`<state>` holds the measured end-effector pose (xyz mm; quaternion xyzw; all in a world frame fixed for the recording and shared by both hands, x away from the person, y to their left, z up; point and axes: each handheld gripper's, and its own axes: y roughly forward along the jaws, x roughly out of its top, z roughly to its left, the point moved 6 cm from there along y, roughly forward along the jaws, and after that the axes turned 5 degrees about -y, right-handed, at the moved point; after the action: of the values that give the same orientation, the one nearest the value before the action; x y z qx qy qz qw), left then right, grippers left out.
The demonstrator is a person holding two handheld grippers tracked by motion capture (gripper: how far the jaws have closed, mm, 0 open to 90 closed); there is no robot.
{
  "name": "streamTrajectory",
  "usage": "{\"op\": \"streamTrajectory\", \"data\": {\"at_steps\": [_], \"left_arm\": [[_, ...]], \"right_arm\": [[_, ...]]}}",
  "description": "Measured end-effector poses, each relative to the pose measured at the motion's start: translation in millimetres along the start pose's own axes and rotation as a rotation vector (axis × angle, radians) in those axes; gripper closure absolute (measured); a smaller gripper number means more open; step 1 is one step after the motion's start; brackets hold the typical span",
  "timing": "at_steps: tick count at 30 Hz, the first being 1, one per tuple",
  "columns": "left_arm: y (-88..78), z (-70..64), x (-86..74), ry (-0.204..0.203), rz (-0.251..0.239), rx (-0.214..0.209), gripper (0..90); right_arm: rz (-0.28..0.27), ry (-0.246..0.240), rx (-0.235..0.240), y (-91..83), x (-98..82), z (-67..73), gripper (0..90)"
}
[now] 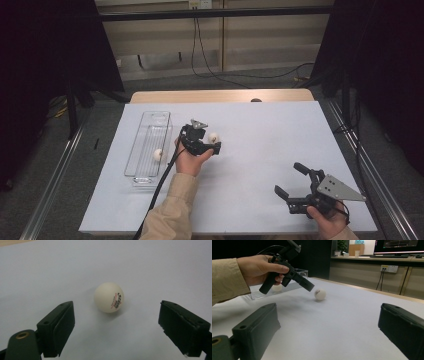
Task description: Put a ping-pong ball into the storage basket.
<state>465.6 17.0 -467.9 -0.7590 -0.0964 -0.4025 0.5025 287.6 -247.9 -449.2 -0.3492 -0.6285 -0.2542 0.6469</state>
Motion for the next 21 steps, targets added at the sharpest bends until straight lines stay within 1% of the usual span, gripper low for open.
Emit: {"op": "streamTrajectory", "data": {"at_steps": [1,3,4,6,8,11,13,15,19,20,21], "left_arm": [[0.5,-0.4,0.2,-0.01,-0.003,-0.002,13.9],[0.8,0.5,1.0,-0.007,-0.009,0.003,13.9],[1.1,0.4,1.1,-0.013,-0.009,0.0,13.9],[1.2,1.3,1.3,-0.01,-0.005,0.006,13.9],[1.6,1.6,2.1,-0.013,-0.011,0.008,13.9],[2.3,2.3,2.4,-0.004,-0.01,0.009,14.0],[3.5,2.0,2.6,-0.013,-0.015,0.009,14.0],[4.2,2.8,2.6,-0.009,-0.015,0.013,14.0],[6.1,2.2,2.3,-0.02,-0.014,0.012,14.0],[6.2,3.2,2.5,-0.009,-0.012,0.015,14.0],[6.6,2.5,2.3,-0.015,-0.012,0.013,14.0]], "right_arm": [[0.0,0.0,0.0,0.0,0.0,-0.1,2.4],[-0.001,0.001,0.001,-0.1,0.1,-0.1,2.4],[-0.001,0.0,0.001,0.0,0.1,-0.1,2.4],[-0.001,0.001,0.001,0.0,0.1,0.0,2.4],[0.0,0.0,0.0,0.0,0.0,0.0,2.4],[-0.002,-0.001,0.0,0.0,0.2,-0.2,2.4],[-0.001,-0.001,0.0,0.0,0.1,-0.1,2.4],[0.0,-0.001,0.0,0.0,0.0,0.0,2.4],[-0.002,-0.001,0.001,0.0,0.2,-0.2,2.4],[-0.002,-0.001,0.001,-0.1,0.2,-0.2,2.4],[-0.003,-0.002,0.0,-0.1,0.2,-0.3,2.4]]}}
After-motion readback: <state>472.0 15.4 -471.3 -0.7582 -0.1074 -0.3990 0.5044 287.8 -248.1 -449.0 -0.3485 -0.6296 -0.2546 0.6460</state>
